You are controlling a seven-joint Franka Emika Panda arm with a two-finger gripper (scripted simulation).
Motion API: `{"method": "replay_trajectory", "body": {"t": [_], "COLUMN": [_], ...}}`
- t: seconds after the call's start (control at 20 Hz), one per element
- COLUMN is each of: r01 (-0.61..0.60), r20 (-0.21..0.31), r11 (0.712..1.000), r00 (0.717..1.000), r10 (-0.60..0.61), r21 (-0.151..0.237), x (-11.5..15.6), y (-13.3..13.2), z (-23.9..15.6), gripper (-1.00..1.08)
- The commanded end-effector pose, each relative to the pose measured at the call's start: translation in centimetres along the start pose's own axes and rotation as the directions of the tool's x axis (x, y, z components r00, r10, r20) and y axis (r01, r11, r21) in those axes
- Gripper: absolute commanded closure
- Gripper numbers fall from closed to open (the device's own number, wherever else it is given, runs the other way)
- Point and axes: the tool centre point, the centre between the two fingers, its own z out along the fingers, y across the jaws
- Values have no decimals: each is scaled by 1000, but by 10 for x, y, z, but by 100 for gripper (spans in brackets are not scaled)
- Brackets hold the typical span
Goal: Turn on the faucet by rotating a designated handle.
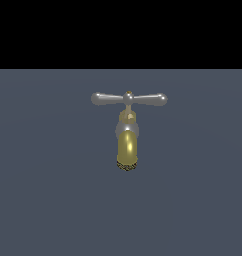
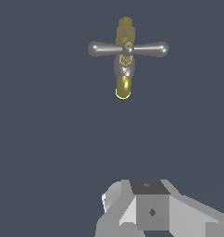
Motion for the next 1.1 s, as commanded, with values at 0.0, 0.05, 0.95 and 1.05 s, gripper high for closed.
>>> {"method": "replay_trajectory", "body": {"t": [0.0,0.05,0.95,1.05], "r01": [0,-1,-195,-237], "r20": [0,0,-1,-1], "r11": [1000,1000,981,972], "r00": [1000,1000,981,972], "r10": [0,1,195,237], "r21": [0,0,-2,-2], "x": [0,0,24,30], "y": [0,0,-36,-43], "z": [0,0,37,45], "gripper": [108,108,108,108]}}
